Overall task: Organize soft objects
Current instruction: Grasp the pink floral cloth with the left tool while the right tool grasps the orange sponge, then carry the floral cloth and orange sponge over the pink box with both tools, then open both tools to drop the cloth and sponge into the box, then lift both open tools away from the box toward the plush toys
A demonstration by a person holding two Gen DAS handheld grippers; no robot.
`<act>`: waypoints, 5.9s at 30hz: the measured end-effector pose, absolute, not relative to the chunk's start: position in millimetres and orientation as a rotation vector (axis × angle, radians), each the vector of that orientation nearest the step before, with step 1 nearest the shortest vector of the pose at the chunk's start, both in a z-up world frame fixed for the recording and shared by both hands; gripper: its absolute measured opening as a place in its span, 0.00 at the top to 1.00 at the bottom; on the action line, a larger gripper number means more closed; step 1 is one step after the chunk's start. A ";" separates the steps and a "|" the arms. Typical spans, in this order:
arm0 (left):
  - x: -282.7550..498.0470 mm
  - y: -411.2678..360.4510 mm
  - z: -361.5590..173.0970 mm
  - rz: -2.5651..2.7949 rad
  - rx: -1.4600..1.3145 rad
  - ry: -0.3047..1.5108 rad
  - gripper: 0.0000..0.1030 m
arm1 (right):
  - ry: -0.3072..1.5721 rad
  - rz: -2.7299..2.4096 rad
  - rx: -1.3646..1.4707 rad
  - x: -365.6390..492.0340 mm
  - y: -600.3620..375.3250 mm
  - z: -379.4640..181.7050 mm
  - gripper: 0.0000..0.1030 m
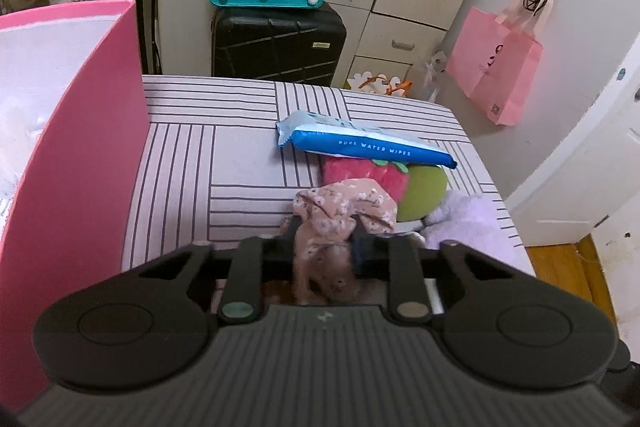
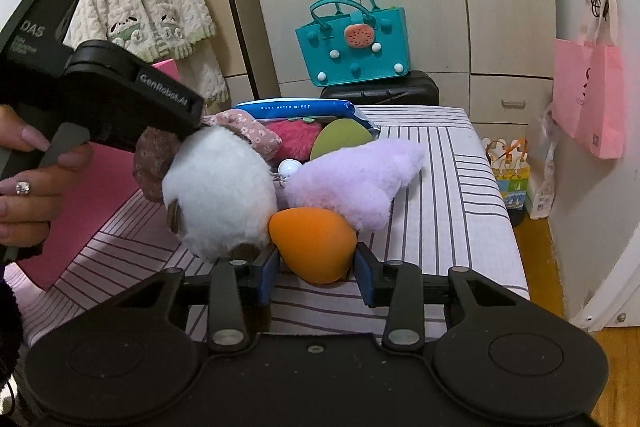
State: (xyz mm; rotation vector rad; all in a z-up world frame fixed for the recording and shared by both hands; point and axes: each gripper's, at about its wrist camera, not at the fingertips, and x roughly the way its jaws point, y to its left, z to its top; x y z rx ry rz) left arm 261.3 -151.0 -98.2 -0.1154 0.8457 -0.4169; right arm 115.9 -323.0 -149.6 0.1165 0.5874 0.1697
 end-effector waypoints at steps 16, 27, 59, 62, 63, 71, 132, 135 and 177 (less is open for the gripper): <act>229.2 -139.2 -82.8 -0.416 -0.073 0.772 0.90 | 0.599 0.151 0.101 100.9 -318.5 -139.0 0.58; 170.7 -134.7 -48.4 -0.521 0.121 0.677 0.90 | 0.666 0.179 0.062 82.9 -319.1 -125.6 0.58; 97.8 -76.4 -20.4 -0.728 0.278 0.957 0.90 | 0.918 0.602 0.045 48.7 -265.6 -47.9 0.57; 94.5 -64.5 -14.0 -0.719 0.266 0.954 0.90 | 0.928 0.636 0.042 48.9 -254.4 -40.6 0.57; 93.4 -59.9 -10.9 -0.714 0.260 0.948 0.90 | 0.928 0.644 0.039 49.1 -251.1 -38.2 0.57; 92.3 -13.4 20.0 -0.651 0.201 0.822 0.90 | 0.832 0.702 -0.019 60.9 -224.4 -14.6 0.57; 345.3 48.1 -53.7 -0.340 0.253 1.004 0.57 | 0.782 0.858 -0.885 283.6 -30.0 -62.1 0.52; 332.9 47.3 -45.8 -0.347 0.284 0.966 0.54 | 0.782 0.809 -0.841 283.3 -31.9 -57.7 0.52; 123.4 54.4 59.9 -0.368 0.447 0.845 0.30 | 0.750 0.713 -0.346 82.3 -123.8 64.4 0.43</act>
